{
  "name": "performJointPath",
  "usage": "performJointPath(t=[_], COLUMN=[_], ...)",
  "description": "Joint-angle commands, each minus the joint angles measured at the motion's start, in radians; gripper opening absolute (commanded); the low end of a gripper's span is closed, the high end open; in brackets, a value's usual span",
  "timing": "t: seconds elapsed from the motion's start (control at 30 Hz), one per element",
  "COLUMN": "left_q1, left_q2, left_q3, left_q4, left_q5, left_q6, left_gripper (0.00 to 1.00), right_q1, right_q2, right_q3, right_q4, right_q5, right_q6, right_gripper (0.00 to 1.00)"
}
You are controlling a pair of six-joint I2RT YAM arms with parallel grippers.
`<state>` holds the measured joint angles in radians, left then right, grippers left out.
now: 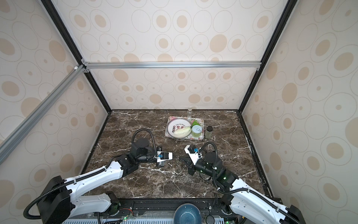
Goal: Attach keys to a key ring
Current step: Insert the key into the keyring.
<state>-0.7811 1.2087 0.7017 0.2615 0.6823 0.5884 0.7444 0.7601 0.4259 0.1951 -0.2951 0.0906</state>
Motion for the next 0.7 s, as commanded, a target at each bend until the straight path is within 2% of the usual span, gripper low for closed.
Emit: performJointPath(t=[0.0,0.67], left_q1=[-0.018,-0.018], left_q2=[-0.031,-0.064], left_q3=[-0.005,-0.039], left_q4=[0.05,0.098], left_q5=[0.035,0.061], left_q6=[0.031,0.034], left_gripper=[0.0,0.0], right_q1=[0.003,0.003], right_q2=[-0.008,0.004], right_q3=[-0.014,-0.027], right_q4=[0.033,0.06], right_q5=[0.03,0.048], right_q6=[0.014,0.039], right_gripper=[0.0,0.0])
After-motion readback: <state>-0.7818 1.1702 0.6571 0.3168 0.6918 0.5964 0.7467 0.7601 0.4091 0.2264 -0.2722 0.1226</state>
